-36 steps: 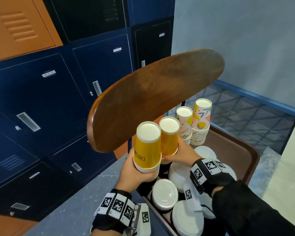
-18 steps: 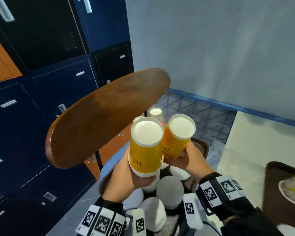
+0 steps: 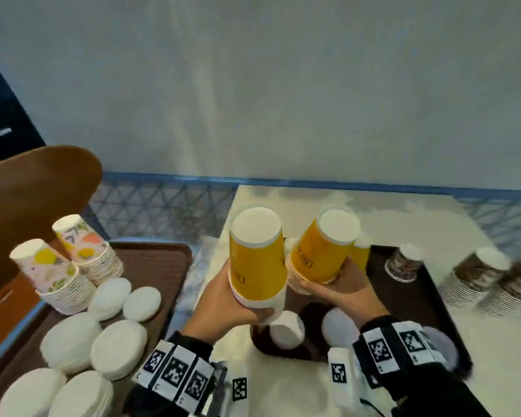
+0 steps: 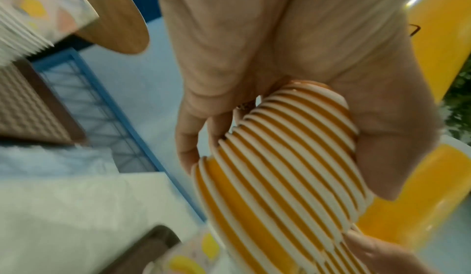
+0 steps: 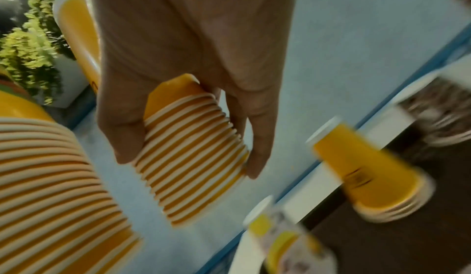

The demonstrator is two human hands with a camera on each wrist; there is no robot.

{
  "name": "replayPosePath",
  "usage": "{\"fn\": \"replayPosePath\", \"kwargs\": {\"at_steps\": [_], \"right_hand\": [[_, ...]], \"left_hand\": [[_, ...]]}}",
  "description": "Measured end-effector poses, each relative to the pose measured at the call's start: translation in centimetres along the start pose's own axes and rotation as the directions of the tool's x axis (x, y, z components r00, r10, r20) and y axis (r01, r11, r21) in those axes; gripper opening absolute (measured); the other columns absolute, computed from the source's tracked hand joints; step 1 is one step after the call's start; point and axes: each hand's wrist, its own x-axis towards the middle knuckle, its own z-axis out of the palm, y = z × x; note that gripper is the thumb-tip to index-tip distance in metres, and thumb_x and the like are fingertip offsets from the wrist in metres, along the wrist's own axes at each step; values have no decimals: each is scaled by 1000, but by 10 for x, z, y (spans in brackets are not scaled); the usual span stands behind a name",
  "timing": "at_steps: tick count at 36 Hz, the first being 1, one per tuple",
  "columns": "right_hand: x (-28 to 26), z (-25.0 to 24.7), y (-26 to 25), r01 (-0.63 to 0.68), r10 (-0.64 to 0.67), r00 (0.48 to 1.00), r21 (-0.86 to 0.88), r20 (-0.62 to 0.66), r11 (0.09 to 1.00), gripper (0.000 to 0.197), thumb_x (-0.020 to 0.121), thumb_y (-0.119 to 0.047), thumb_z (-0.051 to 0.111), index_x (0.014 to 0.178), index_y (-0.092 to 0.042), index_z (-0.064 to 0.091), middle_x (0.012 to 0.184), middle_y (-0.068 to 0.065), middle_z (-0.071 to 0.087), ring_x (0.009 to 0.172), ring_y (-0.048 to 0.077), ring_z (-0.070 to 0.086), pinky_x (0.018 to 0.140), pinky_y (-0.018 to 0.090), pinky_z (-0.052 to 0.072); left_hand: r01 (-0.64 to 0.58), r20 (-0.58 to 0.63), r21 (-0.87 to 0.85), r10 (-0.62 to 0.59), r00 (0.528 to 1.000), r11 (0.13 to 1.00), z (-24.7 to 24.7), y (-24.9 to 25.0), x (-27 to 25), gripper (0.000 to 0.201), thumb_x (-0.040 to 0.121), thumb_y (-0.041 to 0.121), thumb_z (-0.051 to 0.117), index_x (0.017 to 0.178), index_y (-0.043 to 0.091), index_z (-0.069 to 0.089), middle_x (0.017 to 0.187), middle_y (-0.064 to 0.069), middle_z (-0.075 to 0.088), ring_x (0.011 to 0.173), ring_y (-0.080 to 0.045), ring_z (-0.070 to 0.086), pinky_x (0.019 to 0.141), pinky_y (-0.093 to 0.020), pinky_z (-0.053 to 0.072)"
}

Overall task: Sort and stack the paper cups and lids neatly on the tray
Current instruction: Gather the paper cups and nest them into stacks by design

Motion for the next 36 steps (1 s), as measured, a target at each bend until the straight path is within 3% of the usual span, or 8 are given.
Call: {"fn": "replayPosePath", "kwargs": {"at_steps": [4, 7, 11, 16, 20, 25, 30, 36], "right_hand": [[-23, -82, 24, -77, 78, 985, 15, -154, 997, 69, 54, -20, 88, 109, -38, 50, 104, -16, 65, 97, -4, 63, 92, 24, 46], [-41, -137, 41, -126, 125, 954, 12, -273, 992, 73, 62, -6, 83, 122, -26, 47, 104, -11, 64, 93, -4, 64, 79, 10, 47], [-61, -202, 74, -247, 195, 892, -79, -407, 966, 82, 61, -13, 85, 130, -25, 43, 109, -4, 60, 105, 18, 59, 91, 28, 45], [-78, -264, 111, -366, 273, 823, -98, -498, 925, 84, 61, -15, 85, 132, -21, 41, 115, 3, 62, 102, 21, 57, 88, 30, 43], [-84, -297, 135, -437, 318, 781, -107, -538, 893, 89, 59, -20, 86, 135, -21, 38, 126, 9, 60, 114, 29, 57, 94, 36, 45], [-84, -319, 157, -466, 363, 754, -57, -548, 883, 88, 59, -19, 86, 134, -21, 38, 128, 9, 58, 114, 28, 56, 92, 35, 45], [-83, -330, 170, -484, 377, 745, -56, -549, 873, 87, 58, -20, 87, 132, -21, 40, 127, 8, 59, 114, 27, 56, 88, 30, 42], [-83, -337, 175, -489, 387, 734, -38, -558, 872, 89, 57, -21, 87, 133, -21, 41, 127, 7, 59, 115, 28, 56, 88, 30, 41]], "left_hand": [[-31, 116, 0, 31, 993, 1000, 74, 17, 21, 83, 38, 38, 82, 115, 26, 54, 101, 19, 71, 96, 4, 65, 81, -22, 53], [-40, 226, -38, 47, 973, 998, 130, 29, 34, 75, 40, 37, 81, 109, 27, 56, 97, 29, 70, 94, 11, 64, 73, -6, 49], [-56, 322, -90, 82, 943, 994, 206, 38, 51, 82, 42, 35, 85, 118, 25, 53, 106, 24, 70, 101, 7, 63, 78, -6, 48], [-25, 400, -123, 73, 914, 992, 296, 37, 71, 84, 43, 29, 86, 119, 26, 50, 111, 15, 68, 104, 4, 63, 83, -12, 50], [4, 499, -97, 46, 866, 995, 350, 34, 85, 77, 54, 7, 88, 115, 29, 47, 112, 16, 63, 96, 15, 61, 78, -4, 48], [32, 545, -74, 13, 838, 997, 397, 23, 95, 81, 43, 26, 86, 115, 34, 49, 119, 4, 66, 112, -10, 62, 96, -32, 49], [69, 528, -66, -24, 849, 995, 419, 19, 96, 78, 38, 29, 83, 107, 38, 48, 107, 15, 66, 96, 9, 63, 81, -14, 51], [32, 428, -36, -14, 904, 999, 433, 25, 99, 78, 38, 29, 84, 107, 36, 49, 116, -1, 64, 106, -12, 63, 93, -38, 51]]}}
